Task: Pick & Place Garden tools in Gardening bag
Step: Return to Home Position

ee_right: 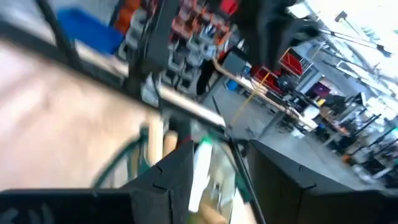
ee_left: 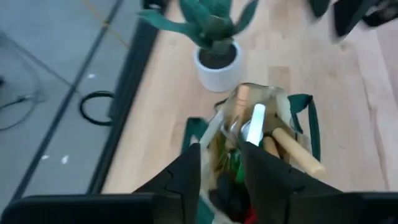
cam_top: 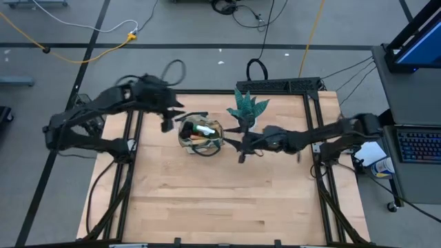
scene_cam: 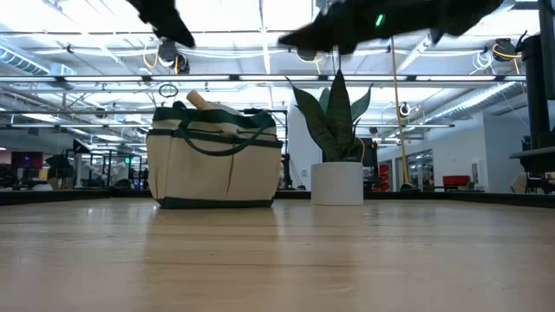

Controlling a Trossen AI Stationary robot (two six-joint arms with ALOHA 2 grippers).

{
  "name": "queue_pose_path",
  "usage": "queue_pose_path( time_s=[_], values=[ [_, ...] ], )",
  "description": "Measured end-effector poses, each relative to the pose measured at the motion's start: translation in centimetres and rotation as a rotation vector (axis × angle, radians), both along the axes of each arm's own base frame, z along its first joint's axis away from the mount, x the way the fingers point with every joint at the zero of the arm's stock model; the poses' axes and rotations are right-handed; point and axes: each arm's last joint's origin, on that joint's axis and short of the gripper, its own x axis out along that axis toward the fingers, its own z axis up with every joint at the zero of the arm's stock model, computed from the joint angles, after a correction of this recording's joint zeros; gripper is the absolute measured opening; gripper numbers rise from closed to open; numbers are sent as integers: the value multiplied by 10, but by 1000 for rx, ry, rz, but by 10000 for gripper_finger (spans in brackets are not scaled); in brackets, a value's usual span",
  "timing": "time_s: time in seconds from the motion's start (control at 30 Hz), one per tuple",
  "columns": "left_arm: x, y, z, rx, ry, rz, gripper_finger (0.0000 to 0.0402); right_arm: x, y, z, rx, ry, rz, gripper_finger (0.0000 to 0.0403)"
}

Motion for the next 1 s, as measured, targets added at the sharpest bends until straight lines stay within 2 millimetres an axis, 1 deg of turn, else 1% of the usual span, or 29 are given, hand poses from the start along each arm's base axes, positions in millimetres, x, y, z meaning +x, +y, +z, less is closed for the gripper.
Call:
queue_pose_path(
  time_s=[0.1, 0.2, 0.3, 0.37, 0.5, 0.6, 0.67, 0.73, 0.93, 1.0],
  values=[
    [-25, -10, 10, 28, -66, 45, 101, -18, 5, 25, 109, -56, 5, 141],
    [-51, -23, 8, 40, -138, 67, 88, -39, 3, 45, 268, -92, -49, 141],
    [-75, -35, -2, 49, -227, 70, 78, -63, 1, 62, 413, -123, -86, 141],
    [-87, -41, -10, 62, -300, 64, 73, -78, -1, 71, 469, -131, -95, 141],
    [-107, -51, -27, 69, -458, 49, 70, -102, -3, 83, 513, -138, -101, 141],
    [-118, -57, -42, 83, -542, 30, 69, -118, -4, 88, 545, -140, -104, 141],
    [-123, -60, -53, 85, -574, 17, 69, -127, -4, 88, 567, -156, -100, 141],
    [-129, -62, -63, 87, -604, 9, 69, -136, -4, 82, 571, -157, -93, 141],
    [-142, -67, -83, 59, -686, 0, 69, -160, -2, 48, 607, -110, 19, 141],
    [-145, -69, -89, 40, -705, -9, 69, -167, -1, 37, 622, -122, 60, 141]
  ],
)
